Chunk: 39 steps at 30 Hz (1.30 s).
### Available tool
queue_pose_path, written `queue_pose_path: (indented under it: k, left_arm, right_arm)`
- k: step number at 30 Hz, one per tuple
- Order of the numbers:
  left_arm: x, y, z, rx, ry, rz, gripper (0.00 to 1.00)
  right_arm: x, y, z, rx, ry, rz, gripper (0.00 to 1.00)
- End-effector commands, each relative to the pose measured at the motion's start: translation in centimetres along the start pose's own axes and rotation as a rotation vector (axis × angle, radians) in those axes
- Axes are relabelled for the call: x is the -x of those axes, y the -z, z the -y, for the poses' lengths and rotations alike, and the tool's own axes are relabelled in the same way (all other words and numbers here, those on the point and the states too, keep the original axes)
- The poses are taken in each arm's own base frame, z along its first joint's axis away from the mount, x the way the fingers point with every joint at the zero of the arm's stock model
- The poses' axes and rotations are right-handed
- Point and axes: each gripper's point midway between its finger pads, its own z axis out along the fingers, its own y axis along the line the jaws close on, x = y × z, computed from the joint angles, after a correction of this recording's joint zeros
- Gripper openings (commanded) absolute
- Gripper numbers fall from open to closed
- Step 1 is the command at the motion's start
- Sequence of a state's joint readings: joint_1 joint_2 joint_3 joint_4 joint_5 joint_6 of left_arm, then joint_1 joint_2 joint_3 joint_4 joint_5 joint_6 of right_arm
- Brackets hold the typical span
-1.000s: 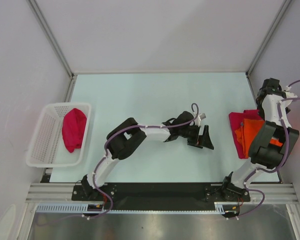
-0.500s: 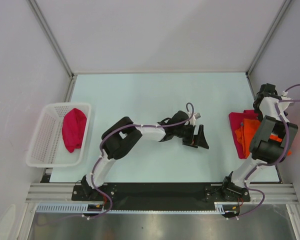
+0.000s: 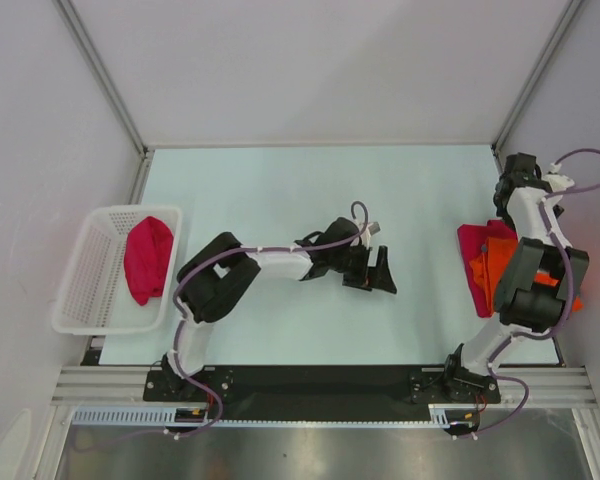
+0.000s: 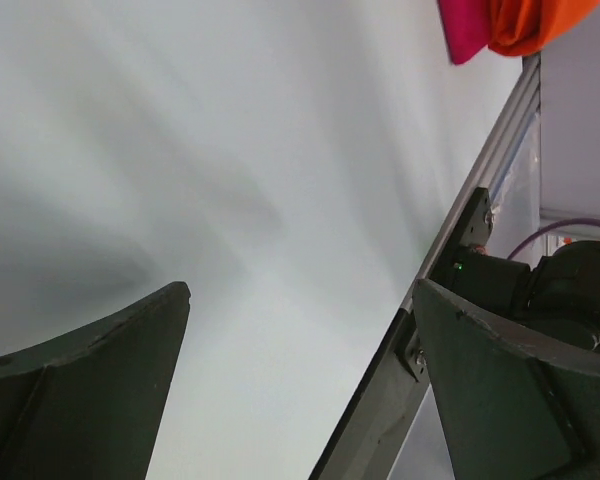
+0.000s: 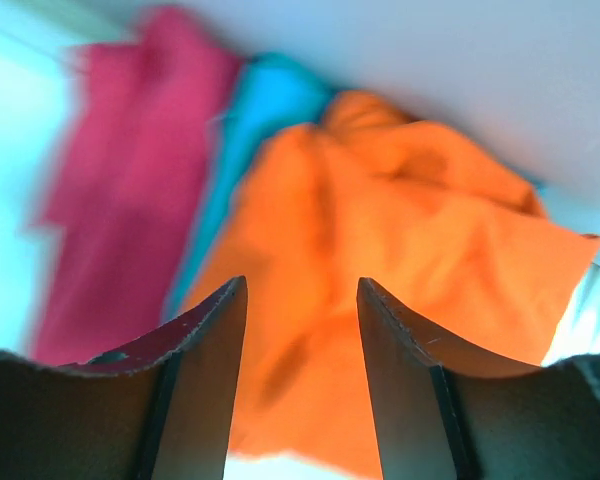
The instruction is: Fold and stack the t-shirts
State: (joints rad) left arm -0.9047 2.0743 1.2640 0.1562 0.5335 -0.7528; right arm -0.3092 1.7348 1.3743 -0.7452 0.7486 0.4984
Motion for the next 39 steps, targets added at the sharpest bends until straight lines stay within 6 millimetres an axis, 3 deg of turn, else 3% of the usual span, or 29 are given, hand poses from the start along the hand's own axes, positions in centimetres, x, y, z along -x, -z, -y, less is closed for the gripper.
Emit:
queue_pose_path:
  k: [1,2,3,4,5,6,7,8,9,10,11,12,13,15,16,20,23,29,36,39]
  left_arm:
    - [7.0,8.0,1.4,0.135,-0.124,0.198,1.0]
    - [6.9,9.7,0.0,0.206,-0.112,0.182,1.0]
    - [8.8,12.4,-1.5,0.251,-0.079,0.232,1.0]
    - [10.0,15.3,-1.1,0.268,-0.072,0.29,1.0]
    - [10.2,17.6,-2.5,0.337,-0.03,0.314,1.0]
    - [11.4,20.8,-4.6,0.405,0.016,0.372,1.0]
    - [12.3,24.1,-4.1,0.454,0.002,0.451,1.0]
    - [11.9,26.6,-5.9,0.587,0.007,0.469,1.0]
    - [12.4,29.2,-6.3,0.654,0.006,0.514,1.0]
    - [12.4,31.2,-5.6,0.689,-0.012,0.547,1.0]
    - [11.6,33.3,-6.7,0.797,-0.014,0.544,1.0]
    - [11.7,34.5,-6.3,0.83,-0.026,0.559,1.0]
    - [11.5,35.7,-5.7,0.85,-0.043,0.57,0.99]
    - [10.3,37.1,-6.3,0.897,-0.058,0.548,1.0]
    - [9.9,37.9,-6.0,0.889,-0.059,0.565,1.0]
    - [7.1,41.3,-9.1,0.965,0.048,0.573,1.0]
    - [6.0,42.9,-9.5,1.038,0.054,0.562,1.0]
    - [6.4,41.8,-7.6,0.92,0.068,0.583,1.0]
    - [7.9,44.9,-4.9,0.937,-0.012,0.716,1.0]
    - [8.3,45.4,-4.1,0.922,-0.031,0.736,1.0]
  right_arm:
    - [4.1,9.3,-4.6,0.331,-0.052,0.112,0.52]
    - [3.8,10.9,-6.0,0.408,-0.028,0.105,0.5]
    - [2.1,13.3,-8.0,0.482,0.034,0.082,0.5]
    - [1.2,16.1,-10.3,0.608,0.074,0.048,0.5]
    - [-0.1,18.1,-11.9,0.689,0.135,0.029,0.5]
    - [-3.4,21.3,-14.2,0.778,0.23,-0.007,0.5]
    - [-5.8,24.1,-15.7,0.903,0.286,-0.073,0.5]
    - [-7.7,26.2,-16.8,0.989,0.332,-0.111,0.48]
    - [-9.7,28.4,-18.1,1.07,0.36,-0.143,0.48]
    - [-13.4,32.0,-18.7,1.193,0.438,-0.21,0.47]
    - [-15.3,34.1,-19.1,1.255,0.469,-0.235,0.46]
    - [-16.3,36.3,-19.8,1.337,0.49,-0.225,0.46]
    - [-19.7,39.6,-19.6,1.429,0.583,-0.263,0.47]
    - [-21.9,43.0,-19.5,1.547,0.671,-0.26,0.48]
    - [-24.3,44.7,-19.1,1.573,0.742,-0.267,0.49]
    - [-26.4,47.6,-17.8,1.647,0.824,-0.25,0.48]
    - [-26.7,48.7,-16.8,1.698,0.796,-0.285,0.49]
    - [-26.4,49.0,-16.3,1.682,0.786,-0.317,0.51]
    - [-25.0,49.6,-15.6,1.704,0.753,-0.289,0.5]
    - [-24.5,49.4,-16.0,1.685,0.721,-0.274,0.47]
